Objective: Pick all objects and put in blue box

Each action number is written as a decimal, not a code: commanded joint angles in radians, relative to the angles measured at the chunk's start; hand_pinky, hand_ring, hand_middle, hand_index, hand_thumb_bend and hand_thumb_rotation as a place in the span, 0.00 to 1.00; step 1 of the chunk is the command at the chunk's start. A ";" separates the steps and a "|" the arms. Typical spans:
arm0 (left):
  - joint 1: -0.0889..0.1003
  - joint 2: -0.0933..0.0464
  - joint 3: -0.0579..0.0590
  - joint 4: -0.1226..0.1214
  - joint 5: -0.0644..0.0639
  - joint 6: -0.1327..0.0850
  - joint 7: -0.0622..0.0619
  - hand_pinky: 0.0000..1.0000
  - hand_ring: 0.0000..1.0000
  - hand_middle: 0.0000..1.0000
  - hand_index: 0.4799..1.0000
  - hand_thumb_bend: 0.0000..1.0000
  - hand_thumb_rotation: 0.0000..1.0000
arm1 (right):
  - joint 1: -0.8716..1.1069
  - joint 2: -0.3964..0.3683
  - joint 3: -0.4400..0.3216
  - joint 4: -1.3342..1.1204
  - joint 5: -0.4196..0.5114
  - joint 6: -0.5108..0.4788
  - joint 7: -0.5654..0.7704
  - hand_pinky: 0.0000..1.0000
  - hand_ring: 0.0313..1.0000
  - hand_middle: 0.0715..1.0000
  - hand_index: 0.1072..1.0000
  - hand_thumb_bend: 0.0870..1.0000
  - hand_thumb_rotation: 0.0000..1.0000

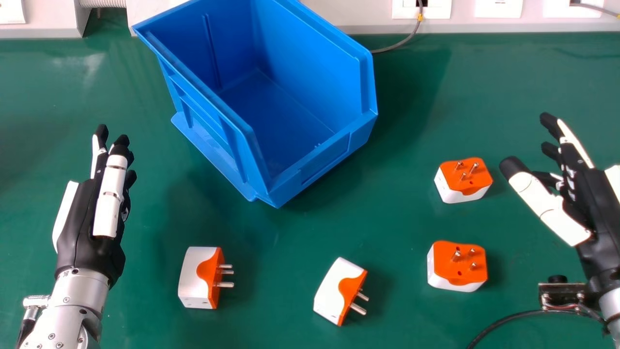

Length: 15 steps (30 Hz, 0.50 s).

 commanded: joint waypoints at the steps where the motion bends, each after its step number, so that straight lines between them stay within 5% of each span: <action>1: 0.000 0.007 -0.005 -0.024 0.012 -0.010 0.006 1.00 1.00 1.00 1.00 0.26 1.00 | -0.005 -0.023 -0.007 -0.015 -0.002 -0.021 0.000 0.82 0.94 0.97 0.92 0.38 0.73; 10: -0.014 -0.016 -0.014 0.003 0.020 -0.029 0.021 1.00 1.00 1.00 1.00 0.25 1.00 | 0.087 0.021 0.047 -0.075 -0.053 -0.045 -0.029 0.83 0.94 0.97 0.92 0.42 0.72; 15: -0.021 -0.011 -0.014 0.031 0.016 -0.048 0.015 1.00 1.00 1.00 1.00 0.25 1.00 | 0.132 -0.010 0.071 -0.063 -0.135 -0.113 -0.048 0.78 0.93 0.96 0.90 0.44 0.68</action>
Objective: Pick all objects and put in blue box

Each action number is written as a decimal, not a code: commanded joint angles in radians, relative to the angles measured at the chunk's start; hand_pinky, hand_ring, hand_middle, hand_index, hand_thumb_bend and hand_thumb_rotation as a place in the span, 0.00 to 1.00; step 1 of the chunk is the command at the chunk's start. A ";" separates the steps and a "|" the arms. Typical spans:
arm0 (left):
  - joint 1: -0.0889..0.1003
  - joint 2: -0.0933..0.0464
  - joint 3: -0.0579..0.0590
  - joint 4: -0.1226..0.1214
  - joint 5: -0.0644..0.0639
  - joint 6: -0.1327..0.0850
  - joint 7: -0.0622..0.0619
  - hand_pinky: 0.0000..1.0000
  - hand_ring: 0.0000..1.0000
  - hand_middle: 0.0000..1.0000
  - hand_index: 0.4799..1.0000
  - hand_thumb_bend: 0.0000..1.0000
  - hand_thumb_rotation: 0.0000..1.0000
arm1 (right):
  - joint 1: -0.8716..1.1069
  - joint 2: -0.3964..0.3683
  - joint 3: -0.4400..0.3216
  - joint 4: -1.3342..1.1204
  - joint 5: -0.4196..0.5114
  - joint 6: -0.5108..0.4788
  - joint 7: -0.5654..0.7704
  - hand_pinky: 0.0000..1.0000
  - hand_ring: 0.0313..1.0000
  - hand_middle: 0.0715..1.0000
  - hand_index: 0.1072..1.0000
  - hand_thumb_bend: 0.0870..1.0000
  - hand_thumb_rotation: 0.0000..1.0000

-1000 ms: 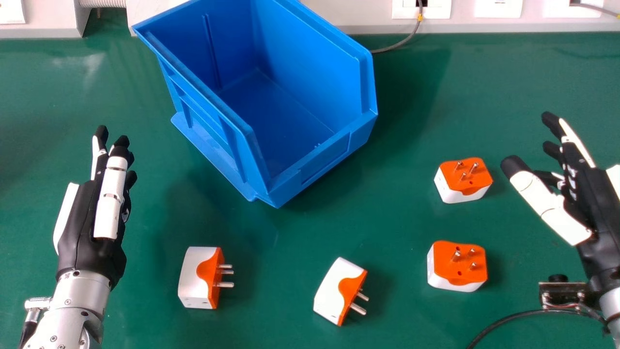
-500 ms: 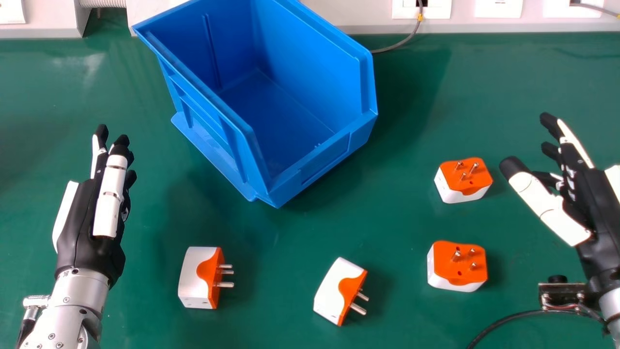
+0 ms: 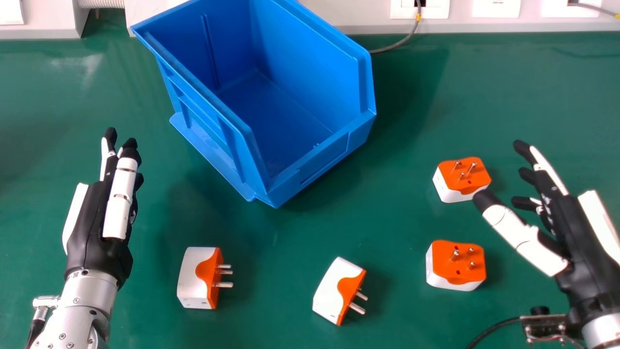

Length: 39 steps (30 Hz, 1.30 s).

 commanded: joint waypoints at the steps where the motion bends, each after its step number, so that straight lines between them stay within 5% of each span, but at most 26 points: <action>1: -0.019 0.003 0.006 0.007 -0.005 -0.027 -0.002 1.00 1.00 1.00 1.00 0.25 1.00 | 0.019 -0.025 0.002 -0.025 -0.041 -0.040 -0.021 0.77 0.92 0.96 0.90 0.44 0.68; 5: -0.030 0.006 0.007 0.014 -0.010 -0.027 -0.007 1.00 1.00 1.00 1.00 0.26 1.00 | 0.046 -0.035 0.020 -0.035 -0.100 -0.034 -0.021 0.75 0.90 0.94 0.89 0.47 0.65; 12: -0.023 0.014 0.009 -0.009 -0.012 -0.012 -0.008 1.00 1.00 1.00 1.00 0.29 1.00 | 0.074 -0.055 0.060 -0.072 -0.255 0.007 -0.034 0.74 0.89 0.94 0.88 0.53 0.66; 22: -0.028 0.025 0.013 0.016 -0.011 -0.030 -0.018 1.00 1.00 1.00 1.00 0.35 1.00 | 0.077 -0.105 0.094 -0.087 -0.395 0.068 -0.020 0.77 0.91 0.95 0.91 0.58 0.71; 26: -0.022 0.028 0.010 -0.001 0.000 -0.027 -0.007 1.00 1.00 1.00 1.00 0.39 1.00 | 0.070 -0.119 0.122 -0.090 -0.457 0.115 -0.005 0.79 0.92 0.96 0.92 0.62 0.73; 39: -0.033 0.034 0.012 0.022 0.010 -0.041 -0.003 1.00 1.00 1.00 1.00 0.46 1.00 | -0.013 -0.133 0.241 -0.010 -0.614 0.286 0.020 0.89 0.95 0.99 0.96 0.62 0.72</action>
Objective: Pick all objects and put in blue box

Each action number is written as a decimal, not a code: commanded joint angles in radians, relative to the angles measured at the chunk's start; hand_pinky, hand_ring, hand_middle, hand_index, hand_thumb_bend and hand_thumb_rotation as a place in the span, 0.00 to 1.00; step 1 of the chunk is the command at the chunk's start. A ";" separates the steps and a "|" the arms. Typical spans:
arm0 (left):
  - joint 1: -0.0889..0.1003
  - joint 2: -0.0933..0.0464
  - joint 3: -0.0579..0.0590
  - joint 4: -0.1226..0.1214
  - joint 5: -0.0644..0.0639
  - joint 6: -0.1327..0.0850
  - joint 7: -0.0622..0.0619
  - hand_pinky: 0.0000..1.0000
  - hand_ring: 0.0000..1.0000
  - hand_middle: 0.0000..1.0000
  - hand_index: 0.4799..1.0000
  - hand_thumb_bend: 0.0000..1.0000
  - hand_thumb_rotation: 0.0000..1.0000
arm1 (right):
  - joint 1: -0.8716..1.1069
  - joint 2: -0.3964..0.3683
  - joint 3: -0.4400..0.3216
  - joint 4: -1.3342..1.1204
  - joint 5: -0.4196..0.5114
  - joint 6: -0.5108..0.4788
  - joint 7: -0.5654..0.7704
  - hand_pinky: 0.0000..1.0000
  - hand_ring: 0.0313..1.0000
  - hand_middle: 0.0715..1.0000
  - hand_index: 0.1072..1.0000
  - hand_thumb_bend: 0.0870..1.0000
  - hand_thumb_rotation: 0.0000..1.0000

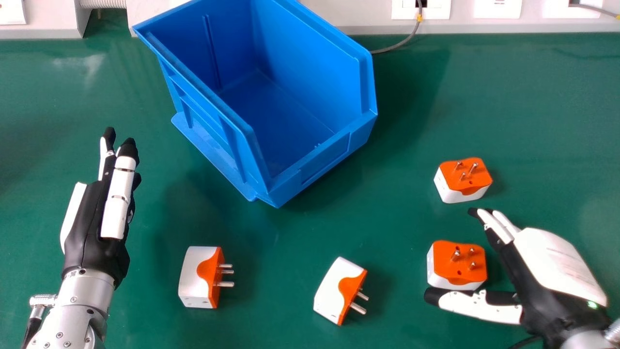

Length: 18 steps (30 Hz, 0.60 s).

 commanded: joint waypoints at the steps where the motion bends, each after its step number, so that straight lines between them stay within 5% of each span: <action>1: -0.015 0.017 0.008 -0.017 0.003 -0.017 0.004 1.00 1.00 1.00 1.00 0.46 1.00 | -0.028 -0.009 0.021 0.006 -0.034 0.035 0.004 0.90 0.96 0.99 0.96 0.61 0.73; 18: -0.016 0.020 0.011 -0.028 -0.012 0.003 -0.006 1.00 1.00 1.00 1.00 0.46 1.00 | -0.157 -0.006 0.124 0.172 -0.080 0.161 -0.004 1.00 1.00 1.00 1.00 0.38 0.70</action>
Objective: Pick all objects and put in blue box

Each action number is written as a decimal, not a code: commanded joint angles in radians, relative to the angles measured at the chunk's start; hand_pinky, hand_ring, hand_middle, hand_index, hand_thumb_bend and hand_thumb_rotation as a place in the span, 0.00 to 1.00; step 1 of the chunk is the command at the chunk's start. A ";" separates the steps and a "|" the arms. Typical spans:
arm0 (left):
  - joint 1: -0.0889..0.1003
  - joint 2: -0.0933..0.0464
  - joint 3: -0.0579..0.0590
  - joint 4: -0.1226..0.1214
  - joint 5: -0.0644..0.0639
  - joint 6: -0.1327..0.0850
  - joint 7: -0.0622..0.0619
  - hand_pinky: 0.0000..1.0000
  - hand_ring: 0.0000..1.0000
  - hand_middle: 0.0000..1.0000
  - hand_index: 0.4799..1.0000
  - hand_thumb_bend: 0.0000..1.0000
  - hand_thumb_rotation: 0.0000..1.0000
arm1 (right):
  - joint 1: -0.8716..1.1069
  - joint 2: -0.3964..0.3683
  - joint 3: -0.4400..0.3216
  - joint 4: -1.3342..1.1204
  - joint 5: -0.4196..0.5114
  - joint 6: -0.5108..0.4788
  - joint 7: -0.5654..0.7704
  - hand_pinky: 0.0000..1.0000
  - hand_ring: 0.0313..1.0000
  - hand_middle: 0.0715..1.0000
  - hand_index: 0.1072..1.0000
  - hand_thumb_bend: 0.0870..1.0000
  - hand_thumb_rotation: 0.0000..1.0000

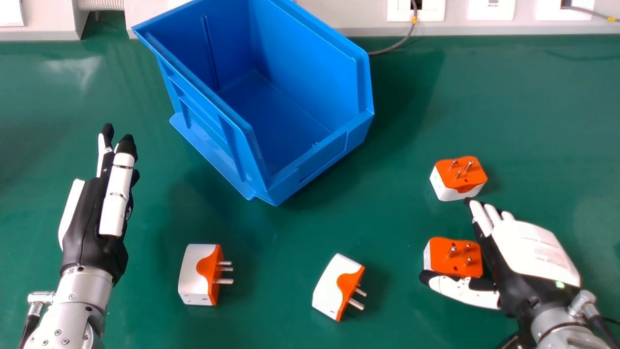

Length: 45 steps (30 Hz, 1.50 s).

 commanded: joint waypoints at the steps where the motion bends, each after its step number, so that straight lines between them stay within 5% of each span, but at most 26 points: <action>1: -0.012 0.015 0.010 -0.024 -0.013 -0.003 -0.007 1.00 1.00 1.00 1.00 0.46 1.00 | -0.007 -0.005 0.007 0.047 0.015 0.030 0.023 1.00 1.00 1.00 1.00 0.37 0.69; 7: -0.009 0.015 0.014 -0.029 -0.014 0.000 -0.008 1.00 1.00 1.00 1.00 0.47 1.00 | -0.026 -0.010 0.020 0.078 0.022 0.034 0.017 1.00 1.00 1.00 1.00 0.33 0.64; 19: 0.009 0.003 0.010 -0.084 -0.003 0.028 0.010 1.00 1.00 1.00 1.00 0.49 1.00 | -0.008 -0.074 0.050 -0.041 -0.019 0.085 0.146 1.00 1.00 1.00 1.00 0.32 0.51; 24: 0.014 -0.001 0.010 -0.101 -0.004 0.042 0.016 1.00 1.00 1.00 1.00 0.50 1.00 | -0.014 -0.114 0.067 -0.108 -0.050 0.113 0.255 1.00 1.00 1.00 1.00 0.32 0.49; 30: 0.031 -0.012 0.004 -0.152 -0.005 0.070 0.025 1.00 1.00 1.00 1.00 0.50 1.00 | -0.018 -0.147 0.075 -0.140 -0.071 0.117 0.335 1.00 1.00 1.00 0.99 0.31 0.44; 37: 0.031 -0.017 0.005 -0.163 -0.007 0.094 0.030 1.00 1.00 1.00 1.00 0.51 1.00 | -0.015 -0.149 0.056 -0.146 -0.052 0.119 0.370 1.00 1.00 1.00 0.98 0.29 0.39; 45: 0.056 -0.025 -0.004 -0.236 0.001 0.140 0.048 1.00 1.00 1.00 1.00 0.52 1.00 | -0.039 -0.156 0.065 -0.117 -0.043 0.128 0.394 0.98 0.99 1.00 0.97 0.27 0.27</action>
